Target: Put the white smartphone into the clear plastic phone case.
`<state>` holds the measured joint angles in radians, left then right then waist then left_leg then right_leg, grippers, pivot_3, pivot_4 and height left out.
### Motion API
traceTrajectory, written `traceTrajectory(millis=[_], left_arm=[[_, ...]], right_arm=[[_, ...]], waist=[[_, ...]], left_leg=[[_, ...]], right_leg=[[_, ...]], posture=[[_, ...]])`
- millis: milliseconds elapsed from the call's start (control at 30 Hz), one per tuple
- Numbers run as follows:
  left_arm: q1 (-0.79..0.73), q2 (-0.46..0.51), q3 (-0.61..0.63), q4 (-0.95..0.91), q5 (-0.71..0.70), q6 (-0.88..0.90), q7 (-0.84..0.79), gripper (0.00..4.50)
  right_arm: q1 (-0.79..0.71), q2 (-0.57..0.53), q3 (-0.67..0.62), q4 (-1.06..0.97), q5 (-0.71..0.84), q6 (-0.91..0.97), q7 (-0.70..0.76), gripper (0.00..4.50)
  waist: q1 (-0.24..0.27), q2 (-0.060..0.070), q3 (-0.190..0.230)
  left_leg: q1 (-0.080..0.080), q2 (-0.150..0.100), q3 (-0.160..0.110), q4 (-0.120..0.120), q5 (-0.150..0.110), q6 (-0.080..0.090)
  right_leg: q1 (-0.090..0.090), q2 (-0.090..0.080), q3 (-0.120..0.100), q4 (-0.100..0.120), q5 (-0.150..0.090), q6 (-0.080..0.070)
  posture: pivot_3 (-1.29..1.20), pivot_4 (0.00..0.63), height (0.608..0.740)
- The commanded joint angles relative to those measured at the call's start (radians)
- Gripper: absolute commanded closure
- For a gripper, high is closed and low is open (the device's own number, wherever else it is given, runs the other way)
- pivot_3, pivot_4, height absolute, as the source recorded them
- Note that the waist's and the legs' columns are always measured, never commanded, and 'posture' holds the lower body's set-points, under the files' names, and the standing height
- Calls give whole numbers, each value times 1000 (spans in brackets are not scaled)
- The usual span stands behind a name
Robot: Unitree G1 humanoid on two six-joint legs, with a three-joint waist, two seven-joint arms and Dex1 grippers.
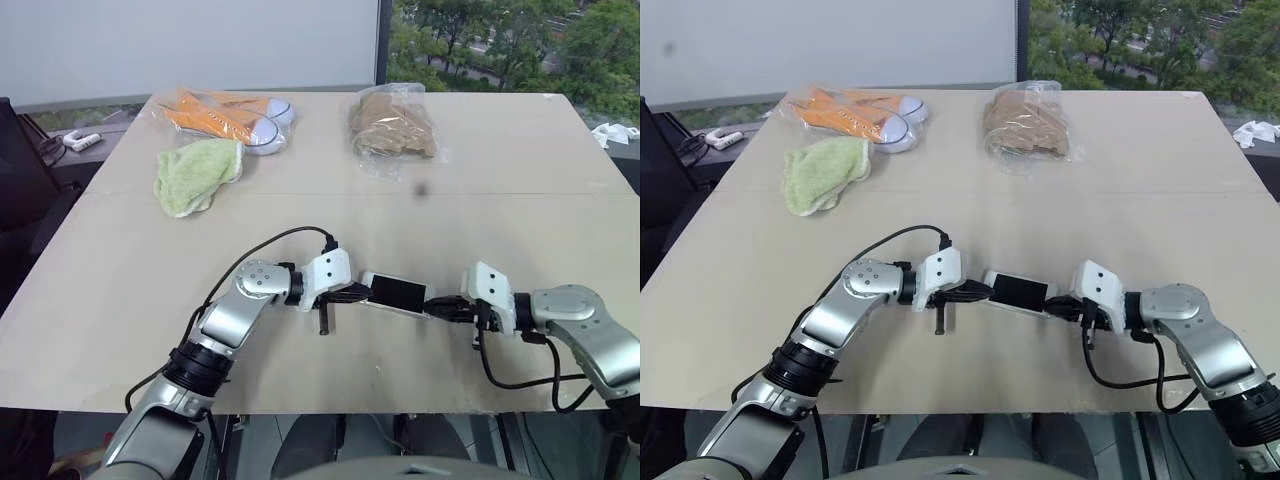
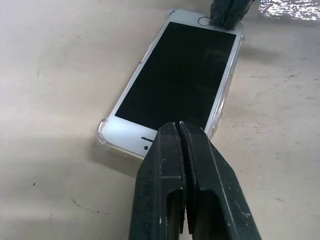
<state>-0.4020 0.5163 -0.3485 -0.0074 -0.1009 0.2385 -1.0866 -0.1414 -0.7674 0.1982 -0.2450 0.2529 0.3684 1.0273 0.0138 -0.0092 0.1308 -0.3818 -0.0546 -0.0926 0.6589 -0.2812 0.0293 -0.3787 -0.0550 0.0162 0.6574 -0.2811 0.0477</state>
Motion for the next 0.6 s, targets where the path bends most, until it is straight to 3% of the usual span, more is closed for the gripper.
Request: traceTrajectory(millis=[33,400,600], left_arm=[[3,7,-4,-3,6,6,-3,4431],[4,7,-4,-4,5,10,2,4431],[-2,-7,10,-7,-9,2,11,4431]], right_arm=[[11,-19,72,48,-87,60,-19,4500],[-6,-16,96,43,-103,118,-43,4500],[7,46,-34,-28,44,136,-54,4500]], waist=[[-1,-1,0],[-2,-3,-3],[-1,-3,-2]], left_leg=[[0,0,0,0,0,0],[3,0,0,2,-1,2],[2,0,0,2,-1,2]], right_leg=[[0,0,0,0,0,0],[3,0,0,1,0,0],[2,0,0,1,0,0]], posture=[[0,150,740],[0,150,740],[0,150,740]])
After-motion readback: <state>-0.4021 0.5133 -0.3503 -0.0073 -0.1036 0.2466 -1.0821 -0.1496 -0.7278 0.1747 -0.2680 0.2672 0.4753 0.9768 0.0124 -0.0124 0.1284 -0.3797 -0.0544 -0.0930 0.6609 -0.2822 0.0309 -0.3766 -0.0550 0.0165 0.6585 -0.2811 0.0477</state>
